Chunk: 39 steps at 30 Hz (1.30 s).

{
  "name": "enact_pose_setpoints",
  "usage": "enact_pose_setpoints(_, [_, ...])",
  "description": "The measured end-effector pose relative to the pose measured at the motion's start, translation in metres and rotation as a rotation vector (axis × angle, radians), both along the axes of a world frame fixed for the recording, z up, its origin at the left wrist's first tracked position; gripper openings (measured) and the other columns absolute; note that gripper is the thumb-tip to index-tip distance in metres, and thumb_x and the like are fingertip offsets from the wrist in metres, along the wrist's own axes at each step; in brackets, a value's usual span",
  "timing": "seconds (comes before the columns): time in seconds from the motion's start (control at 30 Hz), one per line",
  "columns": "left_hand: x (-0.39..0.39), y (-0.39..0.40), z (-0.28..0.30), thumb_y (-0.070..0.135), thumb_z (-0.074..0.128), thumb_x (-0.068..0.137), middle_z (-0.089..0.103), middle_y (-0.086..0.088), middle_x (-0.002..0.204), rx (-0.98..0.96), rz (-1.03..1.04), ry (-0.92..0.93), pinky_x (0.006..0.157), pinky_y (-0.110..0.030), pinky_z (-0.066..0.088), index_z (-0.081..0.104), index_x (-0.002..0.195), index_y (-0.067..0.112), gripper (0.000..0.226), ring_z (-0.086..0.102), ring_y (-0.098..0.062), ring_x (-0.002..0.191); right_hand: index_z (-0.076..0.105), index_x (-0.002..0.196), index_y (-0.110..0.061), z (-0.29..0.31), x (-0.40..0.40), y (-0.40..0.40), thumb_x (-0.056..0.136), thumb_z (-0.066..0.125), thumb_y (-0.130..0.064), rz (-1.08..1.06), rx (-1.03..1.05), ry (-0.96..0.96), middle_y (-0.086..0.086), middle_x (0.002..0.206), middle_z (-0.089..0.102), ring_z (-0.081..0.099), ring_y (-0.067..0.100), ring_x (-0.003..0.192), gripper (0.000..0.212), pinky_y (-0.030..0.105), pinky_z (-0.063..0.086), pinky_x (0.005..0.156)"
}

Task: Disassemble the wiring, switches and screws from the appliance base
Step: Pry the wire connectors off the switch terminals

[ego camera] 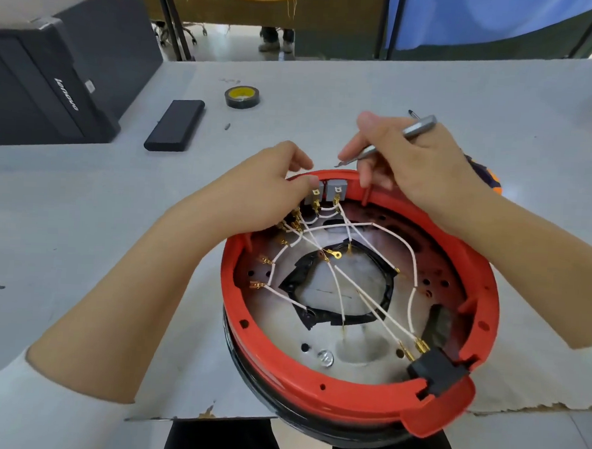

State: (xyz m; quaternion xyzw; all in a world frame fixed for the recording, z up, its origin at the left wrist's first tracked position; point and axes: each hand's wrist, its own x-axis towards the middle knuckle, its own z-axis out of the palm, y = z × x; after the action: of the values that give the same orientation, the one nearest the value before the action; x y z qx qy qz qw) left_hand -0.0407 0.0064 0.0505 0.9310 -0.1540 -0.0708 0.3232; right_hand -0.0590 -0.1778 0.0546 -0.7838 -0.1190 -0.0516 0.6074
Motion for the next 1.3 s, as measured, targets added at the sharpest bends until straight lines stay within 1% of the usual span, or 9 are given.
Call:
enact_pose_setpoints(0.1, [0.004,-0.010,-0.001,0.039,0.047,0.097,0.060,0.011,0.113,-0.011,-0.088,-0.006,0.064,-0.015,0.040,0.048,0.130,0.029,0.035,0.056,-0.002,0.088,0.064,0.083,0.002,0.000,0.004,0.000,0.099,0.048,-0.017,0.039,0.016,0.020,0.003,0.045,0.053,0.044,0.005,0.035,0.030,0.012,0.034,0.040])
enact_pose_setpoints(0.27, [0.014,-0.015,-0.008,0.036,0.041,0.100,0.064,0.005,0.095,0.057,-0.120,-0.082,0.078,-0.024,0.043,0.059,0.114,0.028,0.024,0.058,-0.011,0.089,0.041,0.074,-0.013,0.003,0.021,-0.006,0.095,0.056,-0.018,0.023,0.013,0.043,0.007,0.043,0.054,0.033,0.014,0.028,0.027,0.018,0.026,0.033])
enact_pose_setpoints(0.37, [0.021,-0.013,-0.011,0.035,0.041,0.100,0.063,0.008,0.093,0.025,-0.125,-0.083,0.078,-0.016,0.040,0.059,0.115,0.030,0.025,0.056,-0.006,0.087,0.043,0.064,-0.016,0.001,0.029,-0.009,0.089,0.066,-0.022,-0.001,-0.010,0.000,0.001,0.039,0.050,0.033,0.012,0.029,0.034,0.017,0.028,0.034])
enact_pose_setpoints(0.53, [0.035,-0.014,-0.012,0.035,0.042,0.100,0.063,0.008,0.094,0.030,-0.098,-0.117,0.076,-0.025,0.042,0.059,0.118,0.031,0.025,0.056,-0.010,0.089,0.051,0.058,-0.016,-0.001,0.044,-0.008,0.079,0.078,-0.023,0.021,-0.005,-0.036,0.001,0.041,0.054,0.040,0.008,0.031,0.035,0.014,0.030,0.035])
enact_pose_setpoints(0.77, [0.033,-0.012,-0.014,0.032,0.051,0.095,0.061,0.028,0.092,-0.039,-0.084,-0.246,0.078,-0.002,0.038,0.059,0.115,0.039,0.023,0.057,0.008,0.091,0.050,0.058,-0.018,-0.005,0.045,-0.017,0.085,0.070,-0.016,0.092,0.157,-0.042,0.009,0.050,0.062,0.029,0.015,0.029,0.034,0.017,0.024,0.034])
enact_pose_setpoints(0.87, [0.027,-0.011,-0.012,0.026,0.064,0.088,0.068,0.020,0.095,-0.221,-0.087,-0.282,0.088,-0.017,0.048,0.067,0.104,0.034,0.017,0.062,0.006,0.094,0.050,0.058,-0.015,-0.005,0.046,-0.019,0.085,0.069,-0.015,0.096,0.200,-0.027,0.008,0.049,0.061,0.030,0.017,0.030,0.033,0.017,0.024,0.033])
enact_pose_setpoints(1.0, [0.022,-0.011,-0.007,0.024,0.070,0.086,0.073,0.015,0.087,-0.396,-0.052,-0.262,0.083,-0.016,0.052,0.071,0.088,0.027,0.004,0.067,0.004,0.085,0.049,0.059,-0.015,-0.004,0.044,-0.018,0.085,0.069,-0.016,0.115,0.204,0.001,0.007,0.049,0.061,0.030,0.014,0.030,0.033,0.017,0.024,0.033])
enact_pose_setpoints(1.2, [0.020,-0.011,-0.004,0.032,0.071,0.082,0.072,0.020,0.085,-0.344,-0.038,-0.240,0.077,-0.012,0.051,0.070,0.080,0.032,0.002,0.067,0.006,0.079,0.050,0.060,-0.014,-0.001,0.043,-0.017,0.083,0.070,-0.020,0.110,0.202,0.011,0.008,0.052,0.063,0.032,0.014,0.029,0.031,0.017,0.026,0.034])
enact_pose_setpoints(1.3, [0.019,-0.011,-0.004,0.038,0.071,0.081,0.070,0.022,0.080,-0.312,-0.006,-0.266,0.067,-0.018,0.052,0.070,0.078,0.033,0.005,0.068,-0.003,0.070,0.049,0.062,-0.013,0.001,0.042,-0.016,0.084,0.069,-0.022,0.082,0.178,0.025,0.008,0.056,0.066,0.031,0.017,0.029,0.031,0.017,0.026,0.034])
